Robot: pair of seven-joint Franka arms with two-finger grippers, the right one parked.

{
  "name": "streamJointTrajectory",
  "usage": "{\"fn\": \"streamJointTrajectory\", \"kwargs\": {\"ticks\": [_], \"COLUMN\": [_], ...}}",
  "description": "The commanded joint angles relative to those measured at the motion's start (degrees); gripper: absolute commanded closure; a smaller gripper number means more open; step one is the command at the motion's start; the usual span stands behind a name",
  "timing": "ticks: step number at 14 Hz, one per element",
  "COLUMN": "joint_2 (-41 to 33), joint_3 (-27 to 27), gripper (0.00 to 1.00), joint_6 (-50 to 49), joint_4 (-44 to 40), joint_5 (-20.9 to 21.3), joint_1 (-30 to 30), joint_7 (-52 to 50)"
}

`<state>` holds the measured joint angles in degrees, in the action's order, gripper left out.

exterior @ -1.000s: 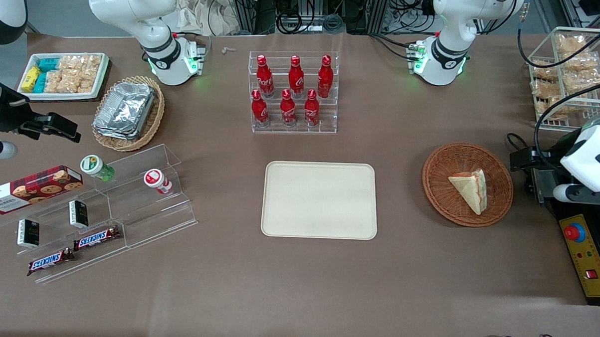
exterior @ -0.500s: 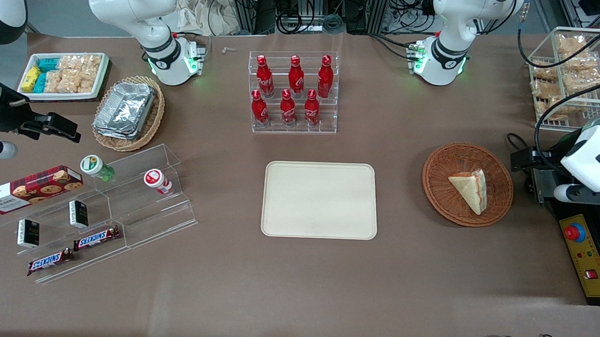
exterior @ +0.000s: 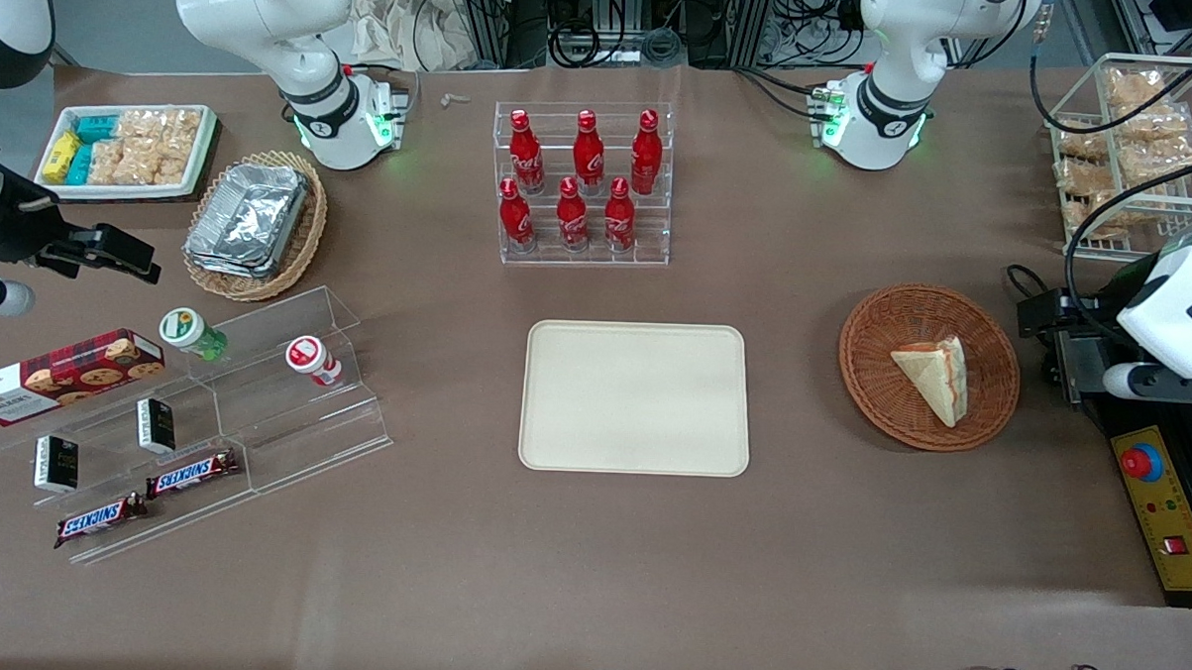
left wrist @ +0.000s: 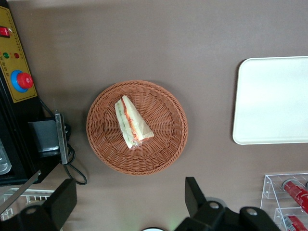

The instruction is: Place sandwich from basket to tray

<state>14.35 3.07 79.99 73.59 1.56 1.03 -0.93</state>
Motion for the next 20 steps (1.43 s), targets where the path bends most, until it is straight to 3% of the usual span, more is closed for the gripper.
{"fn": "streamJointTrajectory", "kwargs": {"ticks": [1, 3, 8, 11, 16, 20], "joint_2": [-2.83, -4.49, -15.12, -17.68, -18.21, -14.54], "joint_3": [0.01, 0.0, 0.27, 0.09, 0.01, 0.0], "gripper": [0.0, 0.0, 0.0, 0.0, 0.0, 0.0], "joint_6": [-0.28, 1.12, 14.12, 17.9, 29.41, 36.98], "joint_4": [3.48, 7.6, 28.51, 37.04, 50.4, 54.2], "joint_5": [0.9, 1.95, 1.52, 0.9, 1.17, 1.25], "joint_1": [-0.23, -0.15, -0.15, -0.23, -0.23, -2.34], "joint_7": [0.58, -0.47, -7.33, -9.69, -17.79, -17.79]}}
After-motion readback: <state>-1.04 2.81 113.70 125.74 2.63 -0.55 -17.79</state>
